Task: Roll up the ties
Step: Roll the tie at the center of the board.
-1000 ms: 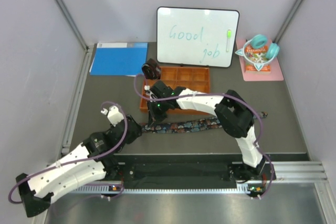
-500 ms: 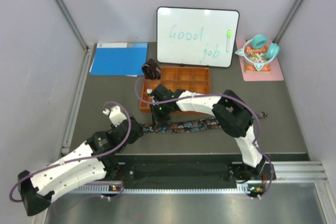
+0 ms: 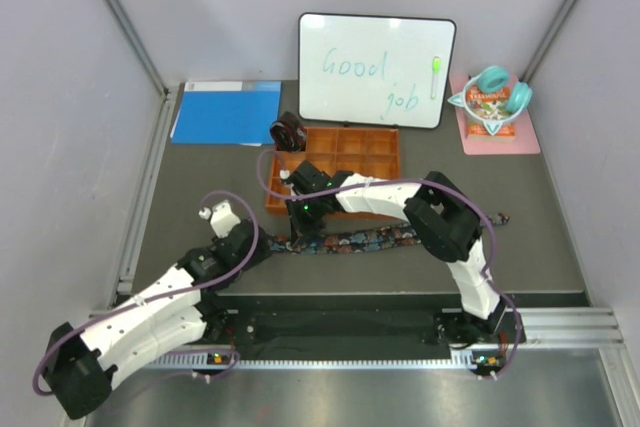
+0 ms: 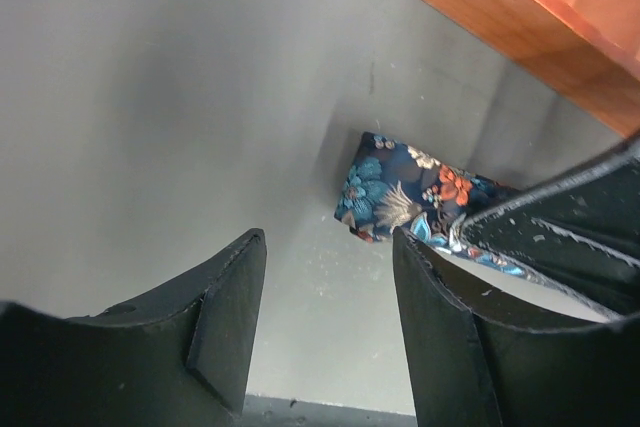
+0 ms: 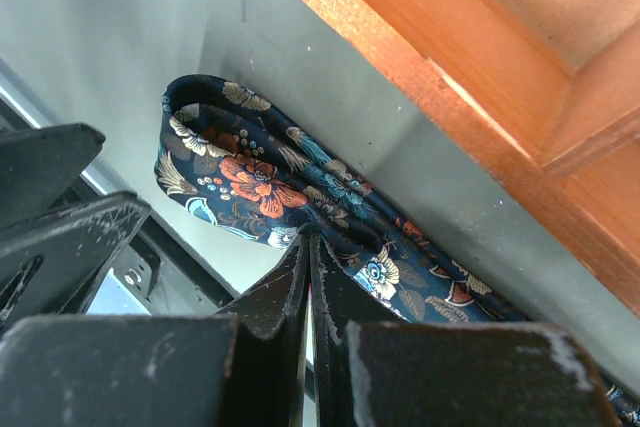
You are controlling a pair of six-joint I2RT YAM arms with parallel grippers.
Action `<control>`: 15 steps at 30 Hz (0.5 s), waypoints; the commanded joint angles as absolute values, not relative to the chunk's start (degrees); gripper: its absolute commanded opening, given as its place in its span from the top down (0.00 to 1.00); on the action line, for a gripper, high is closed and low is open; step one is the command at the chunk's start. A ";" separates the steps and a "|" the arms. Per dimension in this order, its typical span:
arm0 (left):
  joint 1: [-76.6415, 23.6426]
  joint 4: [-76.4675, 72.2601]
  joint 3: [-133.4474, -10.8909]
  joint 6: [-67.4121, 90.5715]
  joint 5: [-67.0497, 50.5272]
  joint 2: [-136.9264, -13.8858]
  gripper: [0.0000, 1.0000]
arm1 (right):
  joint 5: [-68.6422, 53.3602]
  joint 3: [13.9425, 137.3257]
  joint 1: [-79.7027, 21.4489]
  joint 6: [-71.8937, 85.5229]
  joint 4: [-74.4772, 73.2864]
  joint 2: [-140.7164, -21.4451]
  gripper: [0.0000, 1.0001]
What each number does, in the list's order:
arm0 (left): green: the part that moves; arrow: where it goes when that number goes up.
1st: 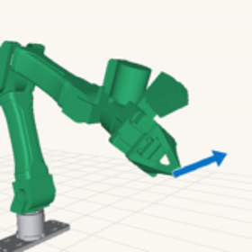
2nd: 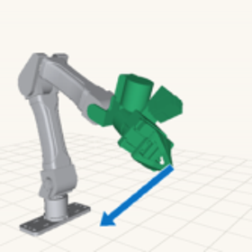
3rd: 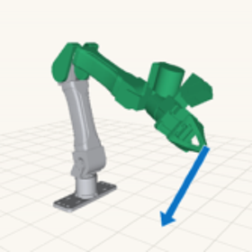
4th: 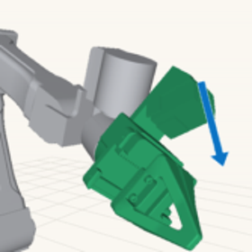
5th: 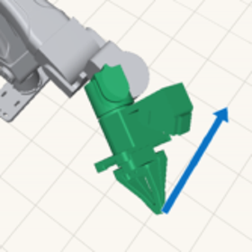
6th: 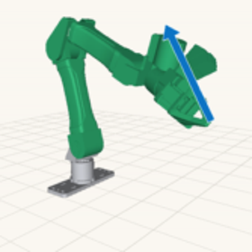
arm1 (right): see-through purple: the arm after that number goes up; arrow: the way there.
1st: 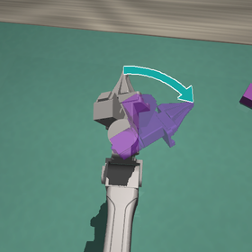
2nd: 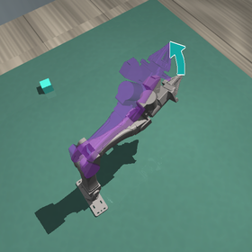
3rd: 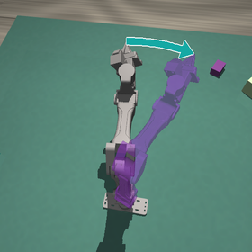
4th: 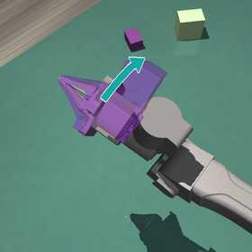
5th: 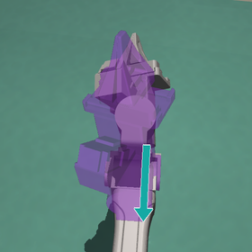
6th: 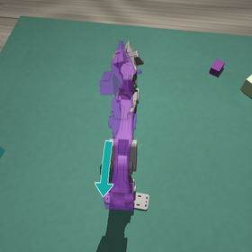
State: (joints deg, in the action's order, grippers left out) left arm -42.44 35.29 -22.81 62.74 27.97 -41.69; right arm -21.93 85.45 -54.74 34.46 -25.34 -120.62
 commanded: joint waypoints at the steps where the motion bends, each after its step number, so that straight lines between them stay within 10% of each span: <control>1: -39.91 27.79 -21.54 58.54 24.97 -42.36 0.41 | -20.39 84.73 -55.20 33.14 -25.14 -120.59 1.00; 15: -38.94 20.30 -16.44 57.83 21.27 -43.15 0.49 | -20.39 85.08 -55.20 33.22 -25.05 -121.46 1.00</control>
